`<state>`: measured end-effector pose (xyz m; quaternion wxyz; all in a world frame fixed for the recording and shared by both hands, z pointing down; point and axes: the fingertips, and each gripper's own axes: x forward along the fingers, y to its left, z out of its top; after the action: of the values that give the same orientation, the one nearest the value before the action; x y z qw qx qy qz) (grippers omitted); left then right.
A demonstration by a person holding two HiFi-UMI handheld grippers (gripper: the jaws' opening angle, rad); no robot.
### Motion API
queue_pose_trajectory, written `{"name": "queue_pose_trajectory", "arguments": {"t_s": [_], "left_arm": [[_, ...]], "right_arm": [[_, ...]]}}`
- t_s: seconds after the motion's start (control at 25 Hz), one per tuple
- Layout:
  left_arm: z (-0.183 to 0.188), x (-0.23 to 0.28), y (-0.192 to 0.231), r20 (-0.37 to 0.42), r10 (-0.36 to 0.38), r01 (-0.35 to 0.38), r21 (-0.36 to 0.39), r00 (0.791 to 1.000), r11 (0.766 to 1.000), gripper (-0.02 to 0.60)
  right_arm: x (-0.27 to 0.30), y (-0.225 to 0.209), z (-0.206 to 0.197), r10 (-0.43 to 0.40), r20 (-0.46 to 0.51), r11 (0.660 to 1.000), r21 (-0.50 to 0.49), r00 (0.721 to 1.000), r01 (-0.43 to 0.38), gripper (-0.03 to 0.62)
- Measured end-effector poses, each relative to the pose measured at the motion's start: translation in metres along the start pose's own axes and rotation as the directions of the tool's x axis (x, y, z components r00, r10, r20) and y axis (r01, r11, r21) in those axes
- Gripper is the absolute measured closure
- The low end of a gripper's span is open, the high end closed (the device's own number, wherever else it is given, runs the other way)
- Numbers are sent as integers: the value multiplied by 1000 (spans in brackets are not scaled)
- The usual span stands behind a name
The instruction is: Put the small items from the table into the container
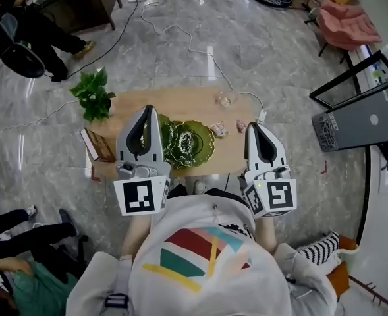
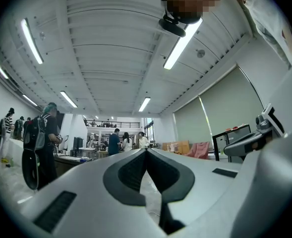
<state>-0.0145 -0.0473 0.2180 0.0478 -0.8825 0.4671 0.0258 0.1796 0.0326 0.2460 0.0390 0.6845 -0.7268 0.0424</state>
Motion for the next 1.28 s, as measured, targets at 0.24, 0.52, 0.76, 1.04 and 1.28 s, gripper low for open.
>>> {"name": "queue_pose_trajectory", "arguments": {"t_s": [0.24,0.52,0.76,1.04,1.28], "left_arm": [[-31,33,19,-14,-46,45,-55,999,997,572],[-38,82,-11,-49,-38,39,18,998,999,572],[-83,110,-48,-140,-97,92,-40,985,995,572],[-155,121,-65,-250,-104,96,-42,963,994,572],[-215,125,-60,-290,-94,92,-20,953,996,572]], "right_arm": [[15,-26,7,-98,26,995,2,995,98,580],[36,-84,-37,-96,-66,994,36,993,98,580],[90,-108,-81,-20,-86,995,98,996,28,318],[146,-115,-280,116,-453,981,190,884,-31,319],[149,-103,-446,179,-698,983,156,694,-97,321]]}}
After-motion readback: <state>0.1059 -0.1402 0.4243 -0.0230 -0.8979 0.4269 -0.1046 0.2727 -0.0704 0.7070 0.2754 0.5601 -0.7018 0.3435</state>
